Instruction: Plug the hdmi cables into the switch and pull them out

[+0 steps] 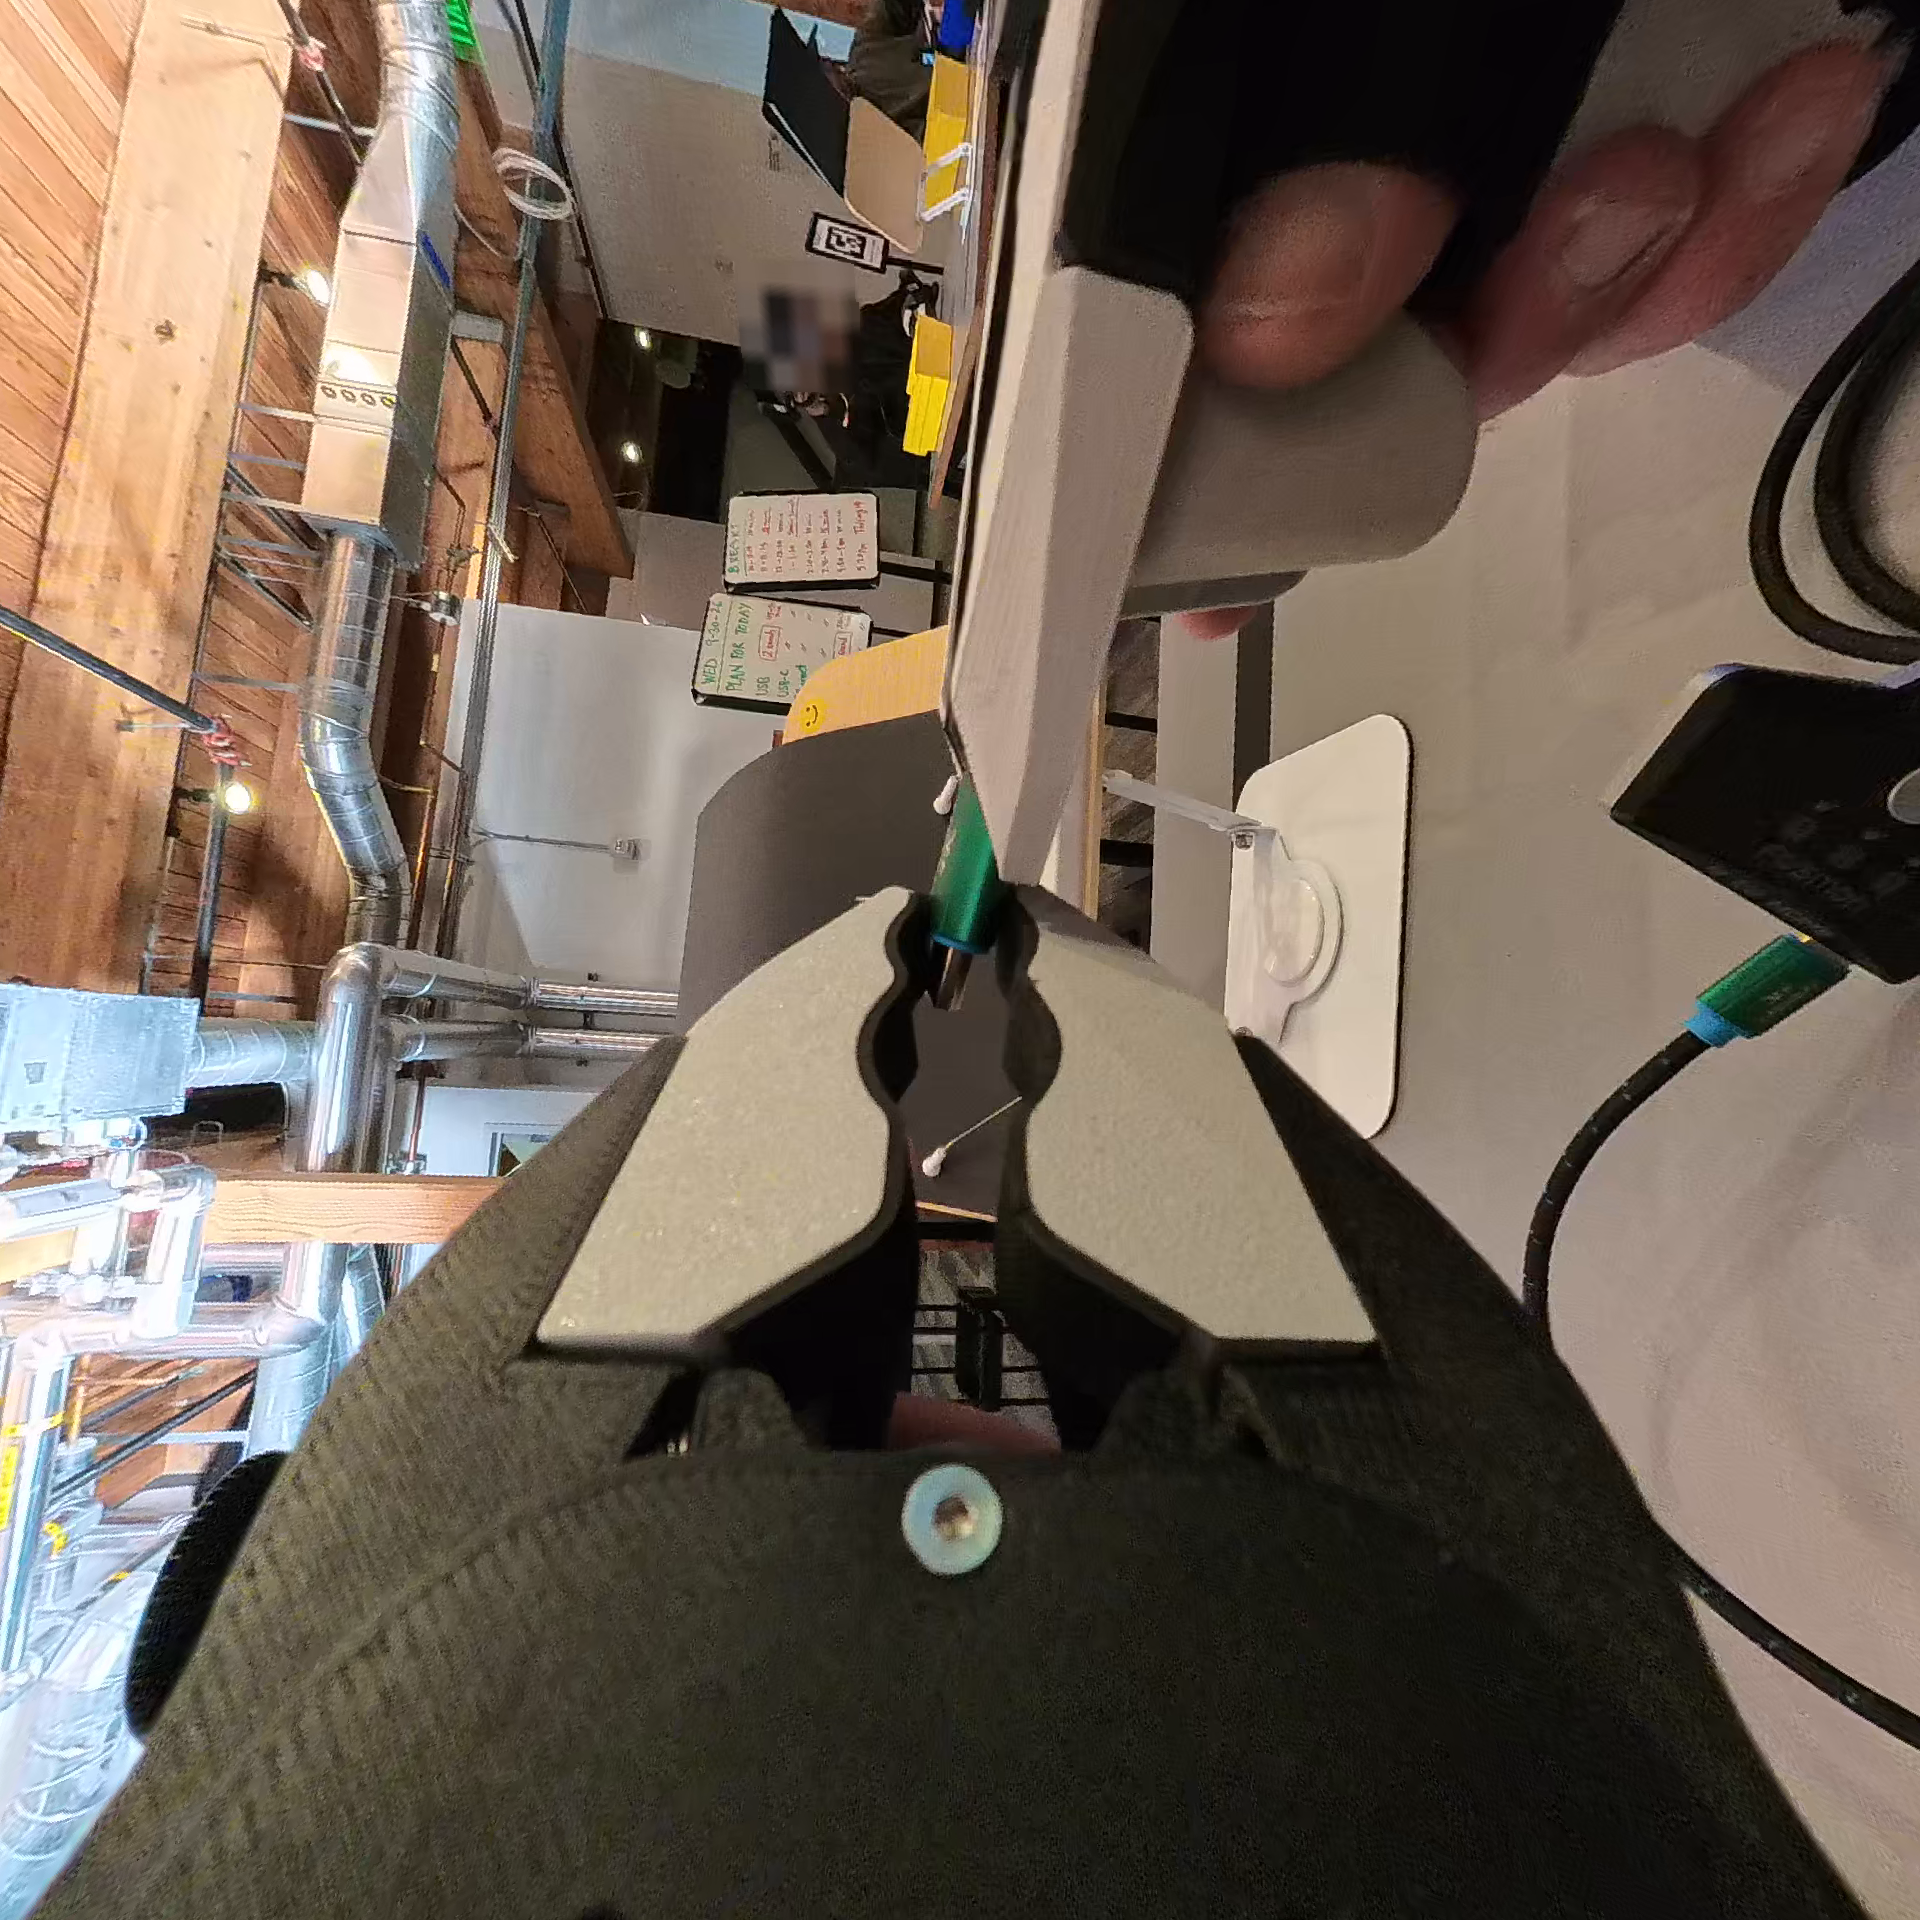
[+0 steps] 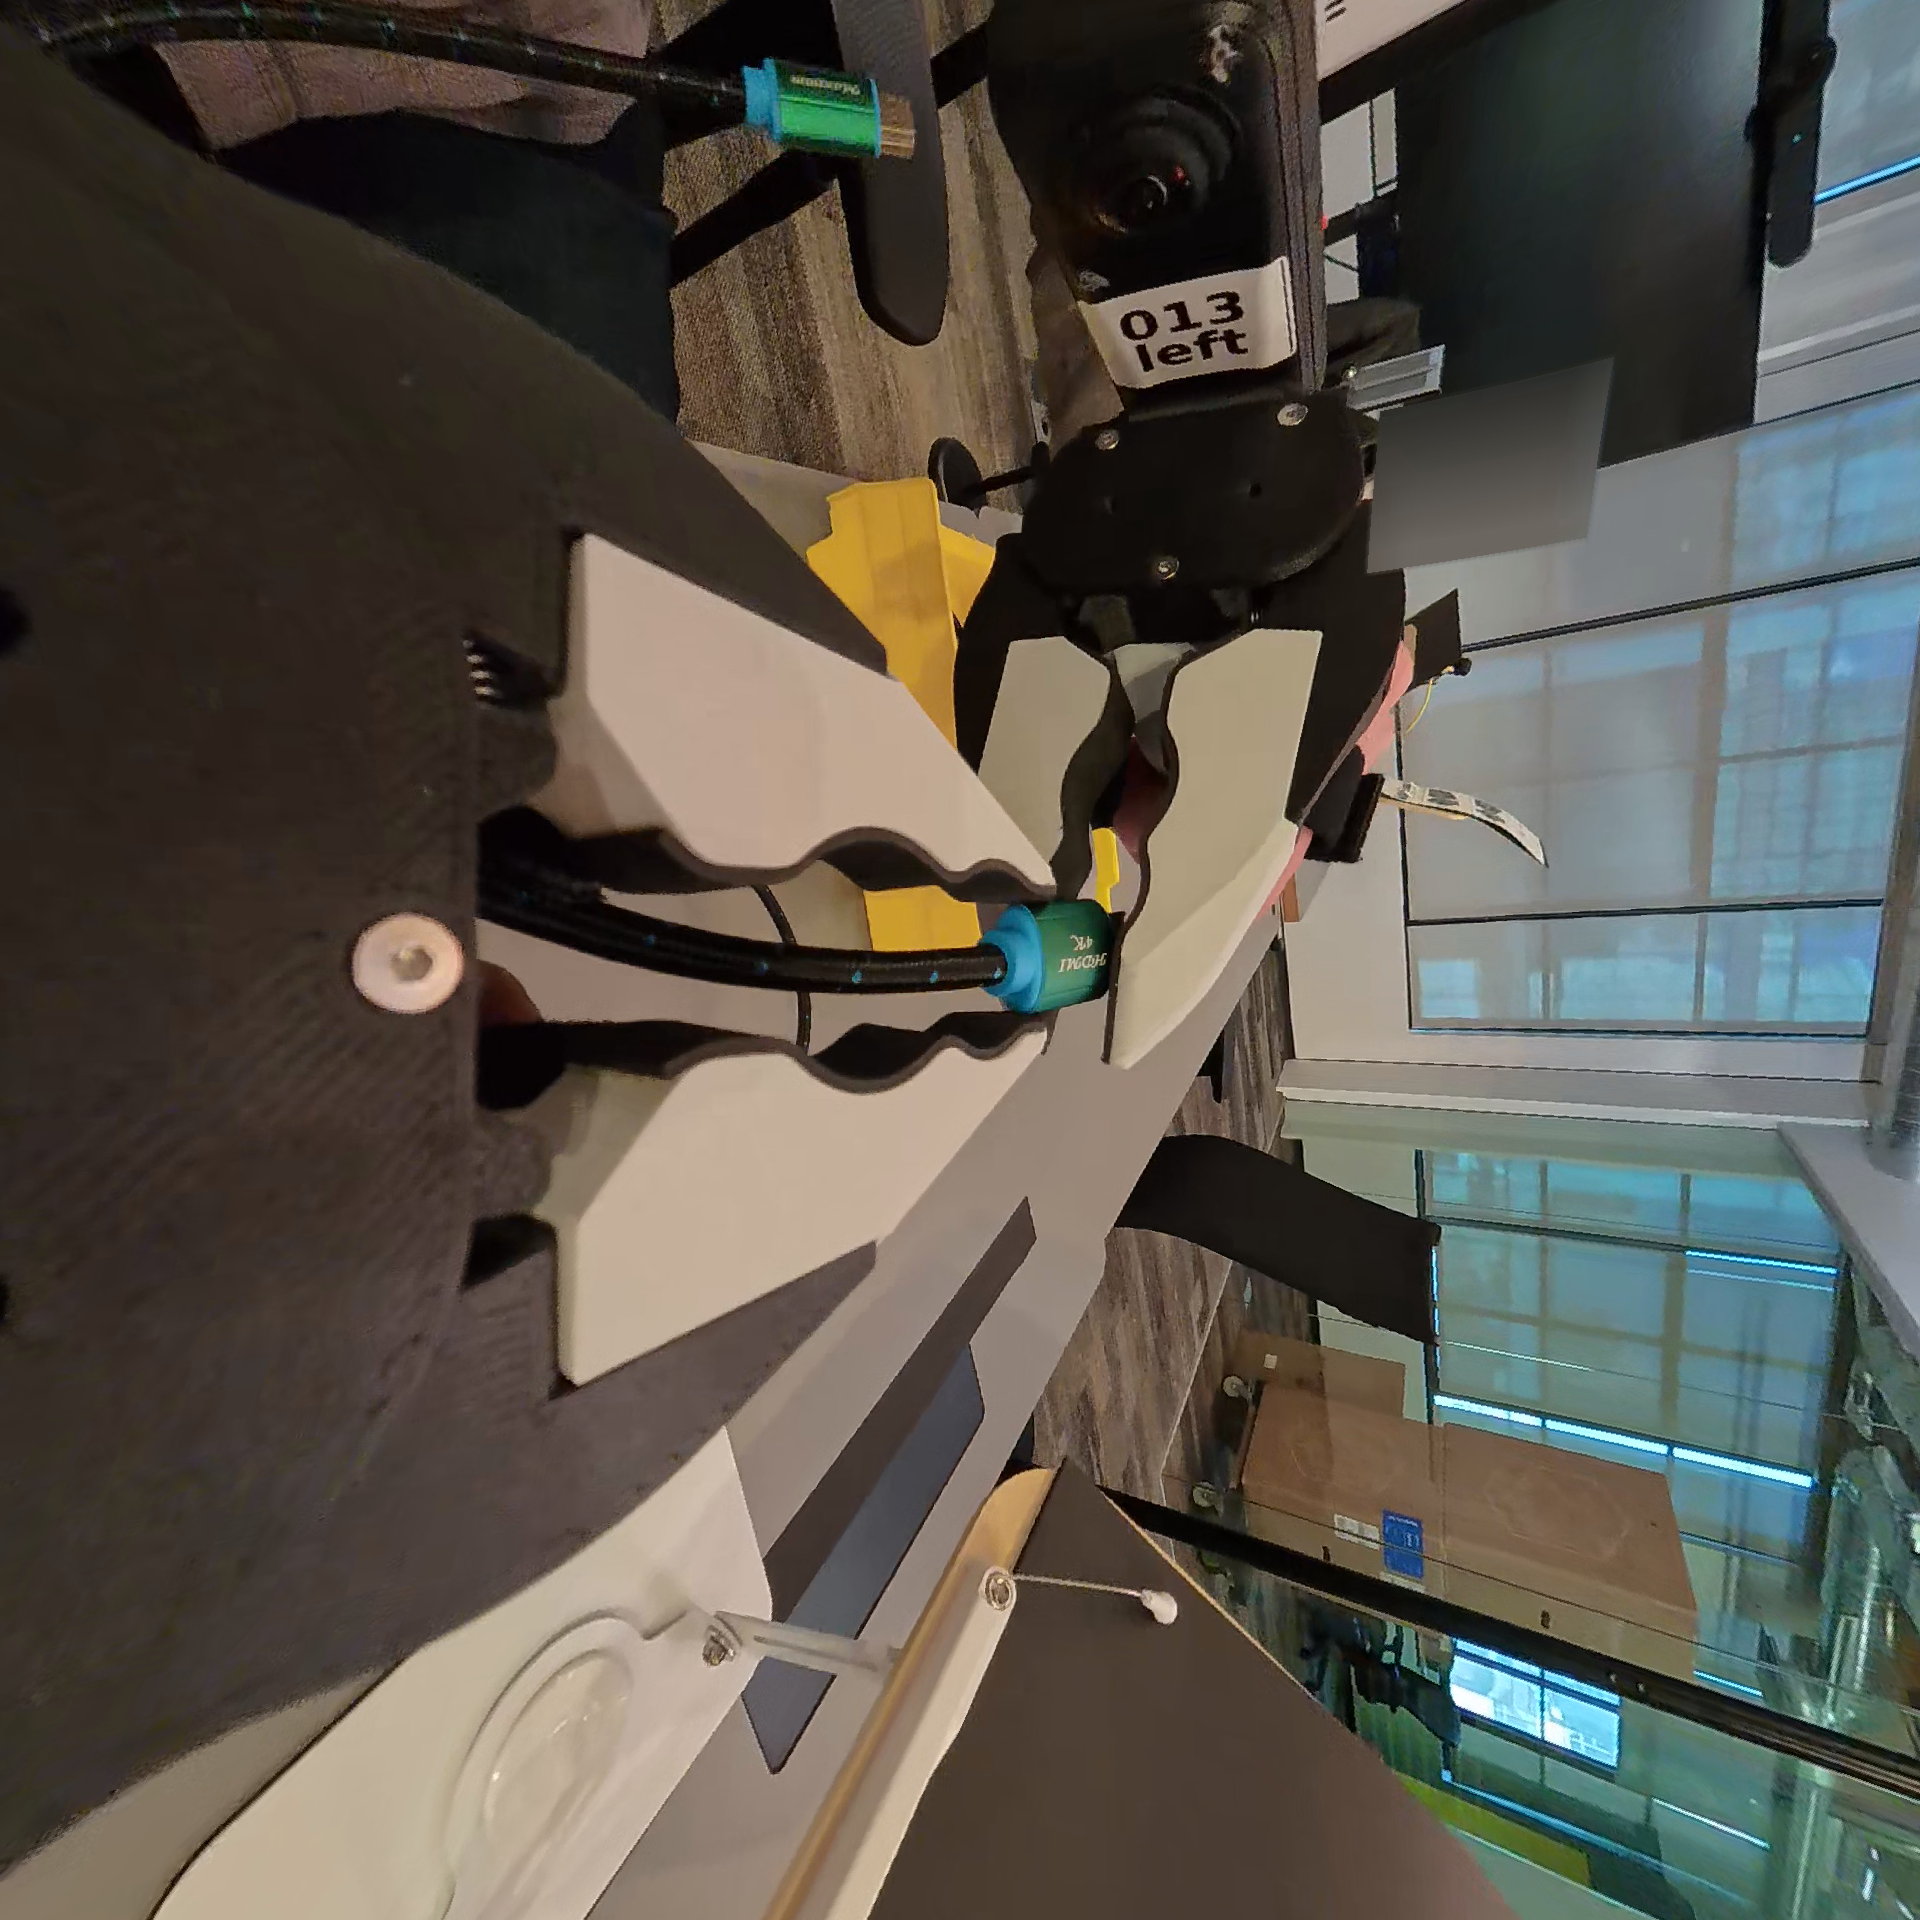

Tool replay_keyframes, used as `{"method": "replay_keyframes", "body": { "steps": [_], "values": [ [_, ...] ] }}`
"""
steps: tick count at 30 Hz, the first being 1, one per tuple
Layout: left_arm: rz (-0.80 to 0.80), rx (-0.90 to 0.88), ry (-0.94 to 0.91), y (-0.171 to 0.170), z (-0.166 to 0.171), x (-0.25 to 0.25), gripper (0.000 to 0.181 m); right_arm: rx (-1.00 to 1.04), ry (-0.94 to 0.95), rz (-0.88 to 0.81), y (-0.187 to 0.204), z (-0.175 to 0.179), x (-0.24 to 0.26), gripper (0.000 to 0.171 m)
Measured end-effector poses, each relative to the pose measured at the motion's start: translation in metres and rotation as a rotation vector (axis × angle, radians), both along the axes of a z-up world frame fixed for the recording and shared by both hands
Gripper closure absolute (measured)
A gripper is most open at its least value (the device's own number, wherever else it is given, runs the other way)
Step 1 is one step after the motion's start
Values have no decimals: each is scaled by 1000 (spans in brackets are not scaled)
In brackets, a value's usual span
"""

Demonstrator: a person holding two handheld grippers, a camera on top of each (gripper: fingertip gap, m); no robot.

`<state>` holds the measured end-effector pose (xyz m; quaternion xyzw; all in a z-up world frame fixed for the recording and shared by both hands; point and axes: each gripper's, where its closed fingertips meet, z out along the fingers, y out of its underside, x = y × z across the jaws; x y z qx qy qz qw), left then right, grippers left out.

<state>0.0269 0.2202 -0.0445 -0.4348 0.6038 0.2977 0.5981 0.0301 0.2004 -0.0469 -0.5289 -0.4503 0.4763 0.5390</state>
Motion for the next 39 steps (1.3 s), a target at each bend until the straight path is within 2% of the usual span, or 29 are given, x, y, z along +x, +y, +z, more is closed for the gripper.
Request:
{"method": "replay_keyframes", "body": {
  "steps": [9,13,17,21,25,29,33,36,39],
  "values": [
    [6,-44,-15,4,-7,2,164,37,-29,-55,6,-7,1,154],
    [88,-129,68,12,-25,-11,136,28,-35,-85,13,-10,6,154],
    [153,-186,35,17,-27,-32,136,22,-32,-129,24,-8,18,154],
    [229,-192,-47,14,-14,-52,137,25,-38,-170,33,-4,32,154],
    [270,-312,-154,3,-22,-58,137,44,-54,-198,37,3,48,154],
    [283,-476,-239,-7,-53,-52,136,74,-59,-242,40,16,67,154],
    [276,-670,-298,-18,-100,-27,134,100,-65,-281,40,26,88,154],
    [301,-768,-284,-21,-134,-6,120,112,-67,-306,40,34,104,154],
    [308,-901,-388,-16,-156,18,106,130,-81,-324,38,40,119,154]
  ]
}}
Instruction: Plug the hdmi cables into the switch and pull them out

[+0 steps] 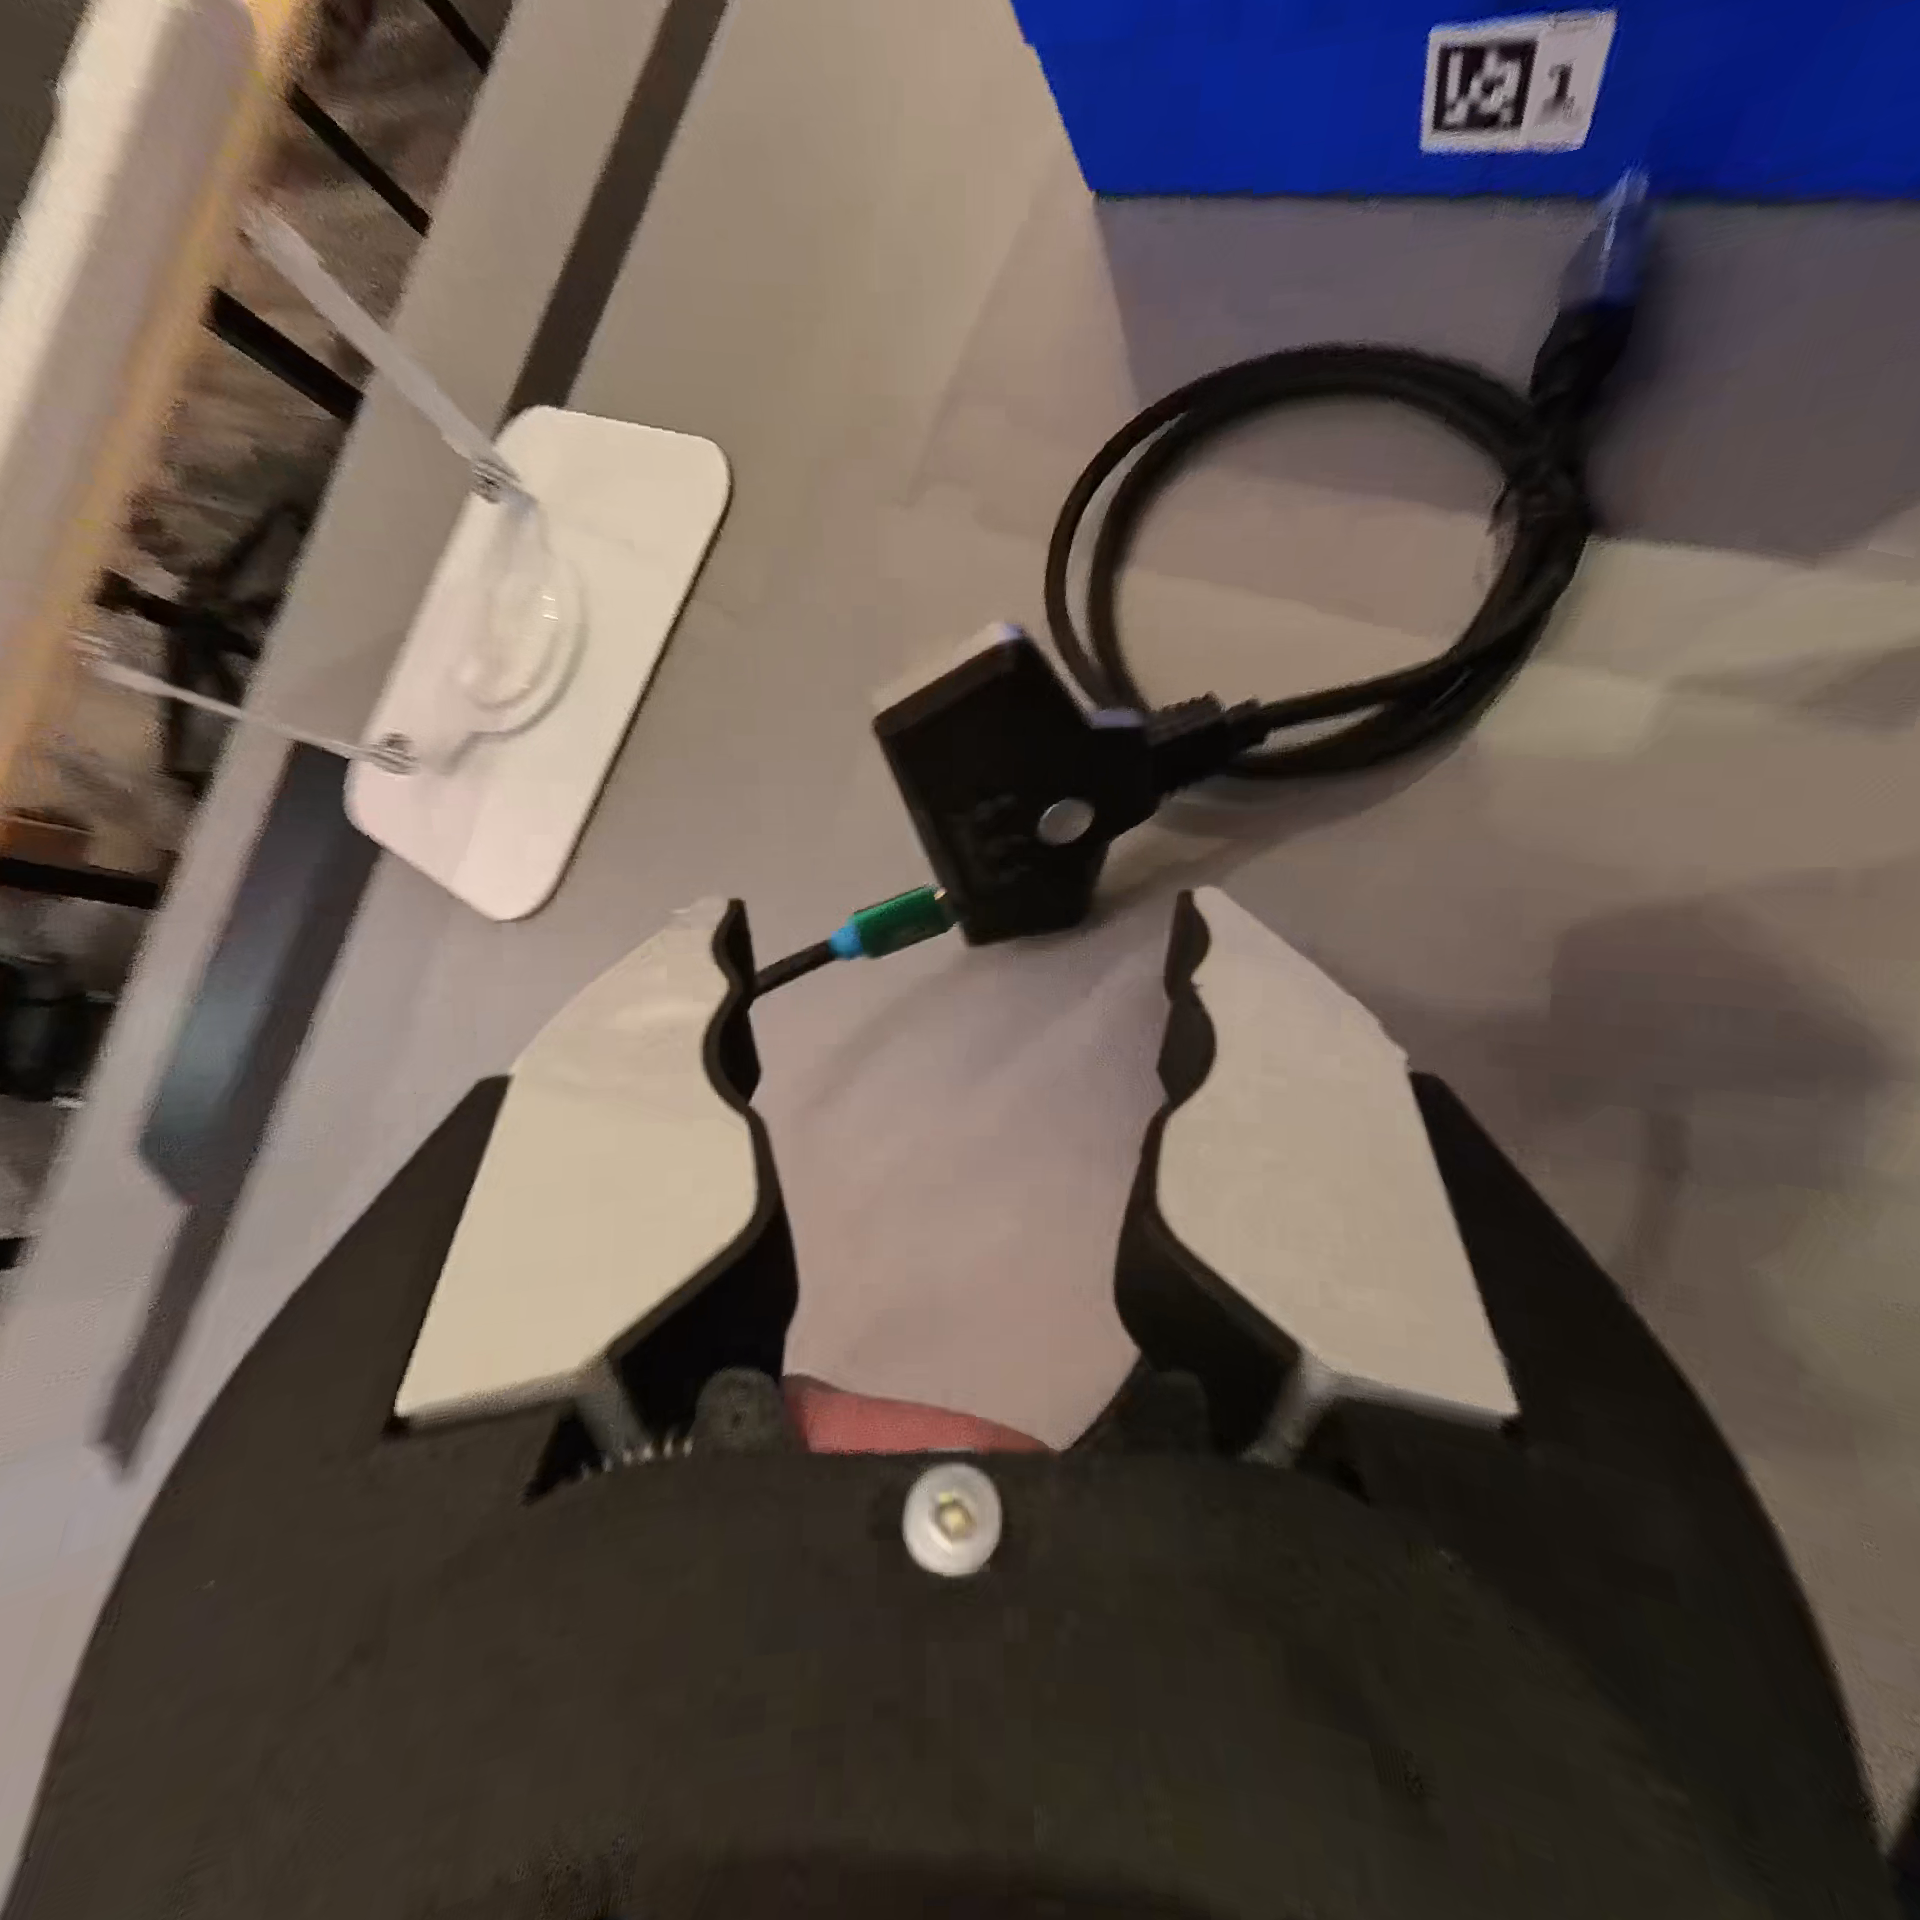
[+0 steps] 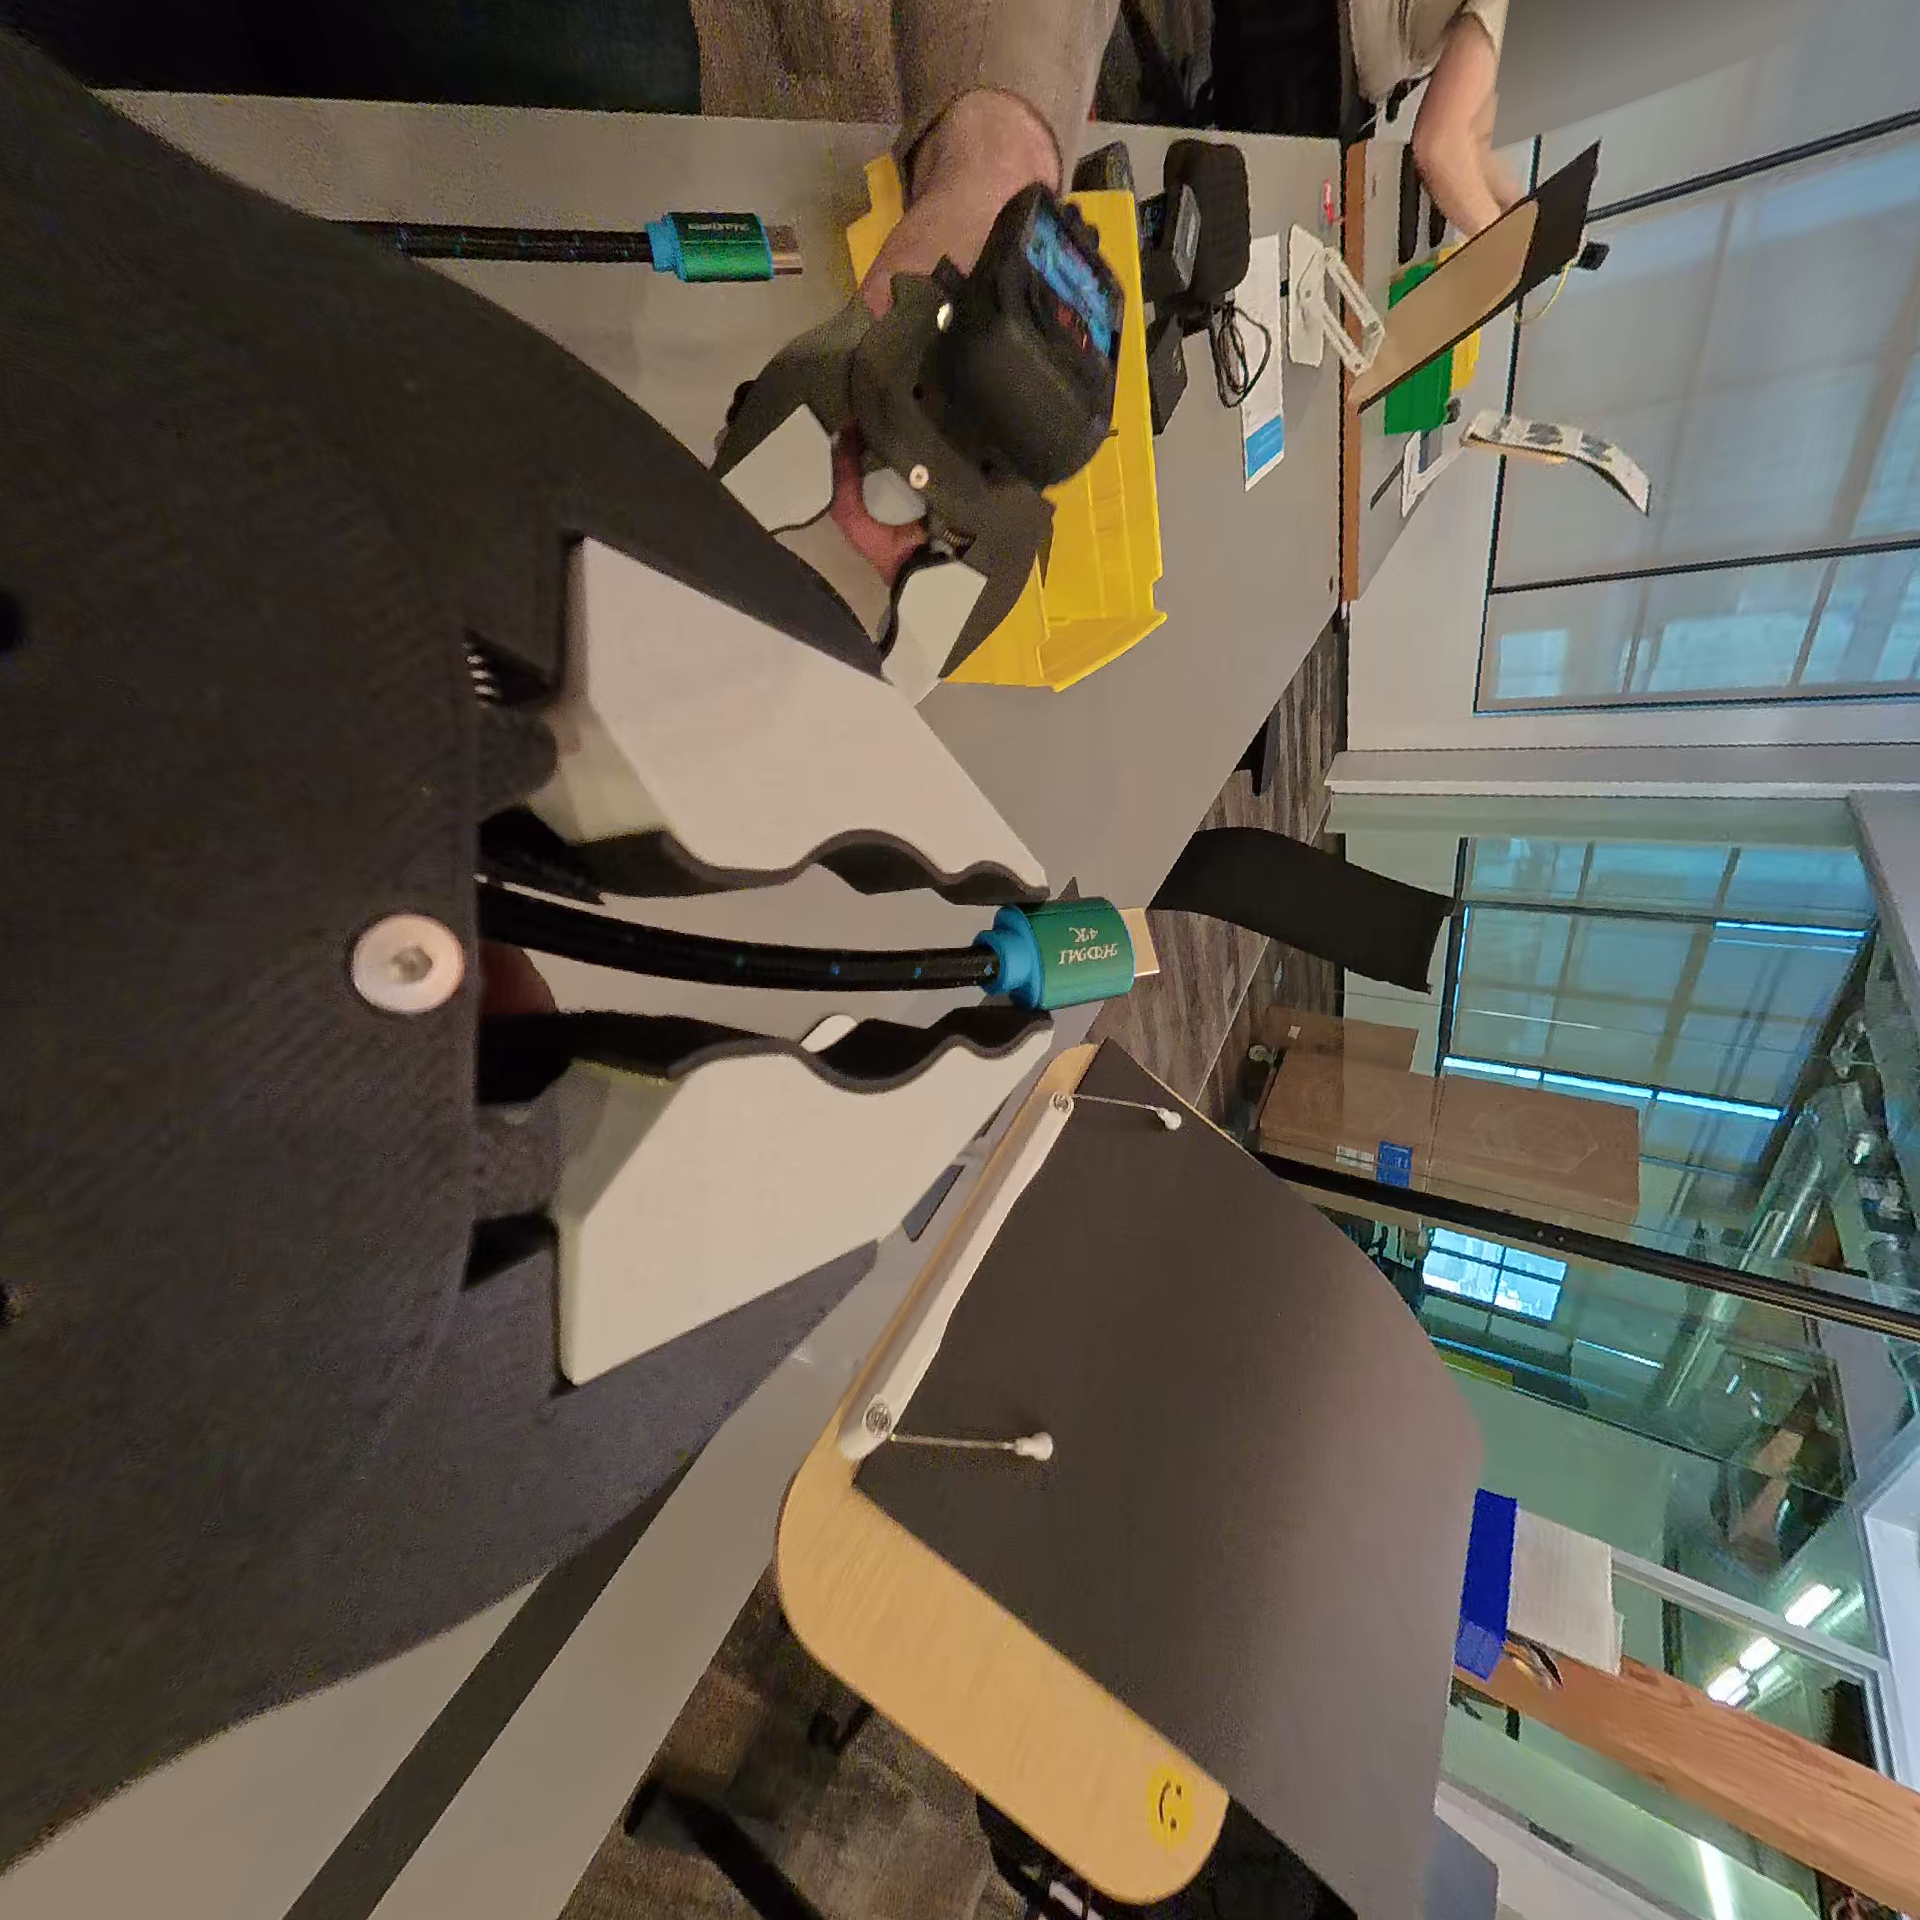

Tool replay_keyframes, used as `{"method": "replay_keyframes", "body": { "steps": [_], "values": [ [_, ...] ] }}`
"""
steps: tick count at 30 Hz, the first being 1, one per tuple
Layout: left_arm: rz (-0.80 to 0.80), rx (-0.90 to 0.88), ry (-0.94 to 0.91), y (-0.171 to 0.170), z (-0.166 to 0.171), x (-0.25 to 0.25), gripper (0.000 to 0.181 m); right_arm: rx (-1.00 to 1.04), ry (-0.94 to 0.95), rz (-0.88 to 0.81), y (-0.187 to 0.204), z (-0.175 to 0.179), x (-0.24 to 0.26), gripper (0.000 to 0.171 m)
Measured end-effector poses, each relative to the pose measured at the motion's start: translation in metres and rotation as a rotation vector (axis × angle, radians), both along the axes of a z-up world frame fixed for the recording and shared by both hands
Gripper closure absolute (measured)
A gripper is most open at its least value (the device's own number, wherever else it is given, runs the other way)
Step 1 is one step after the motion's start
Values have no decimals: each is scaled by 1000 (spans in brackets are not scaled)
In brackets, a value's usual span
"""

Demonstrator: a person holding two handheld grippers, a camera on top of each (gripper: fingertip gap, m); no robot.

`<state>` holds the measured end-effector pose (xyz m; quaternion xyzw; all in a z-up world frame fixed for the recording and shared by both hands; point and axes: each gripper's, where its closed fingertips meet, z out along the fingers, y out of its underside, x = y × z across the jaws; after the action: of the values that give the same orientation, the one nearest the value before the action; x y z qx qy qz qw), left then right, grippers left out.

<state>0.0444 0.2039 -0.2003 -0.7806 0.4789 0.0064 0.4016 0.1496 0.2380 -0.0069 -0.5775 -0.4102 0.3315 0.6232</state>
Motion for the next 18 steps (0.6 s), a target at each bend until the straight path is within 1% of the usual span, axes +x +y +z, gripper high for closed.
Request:
{"method": "replay_keyframes", "body": {
  "steps": [3,6,8,10,11,15,18],
  "values": [
    [43,-76,-116,10,-17,25,96,12,-15,-13,-2,3,13,154],
    [113,-87,-174,28,-29,39,96,18,-1,-20,-3,9,22,154],
    [162,-80,-188,40,-37,43,106,25,5,-25,-4,11,27,154],
    [191,-59,-159,48,-49,46,115,31,14,-25,-5,13,30,154],
    [209,-14,-142,54,-50,45,126,32,16,-26,-5,14,31,154],
    [176,0,-140,61,-51,50,128,30,12,-34,-3,10,37,154],
    [92,-28,-79,61,-49,49,128,27,15,-40,-1,8,41,154]
  ]
}}
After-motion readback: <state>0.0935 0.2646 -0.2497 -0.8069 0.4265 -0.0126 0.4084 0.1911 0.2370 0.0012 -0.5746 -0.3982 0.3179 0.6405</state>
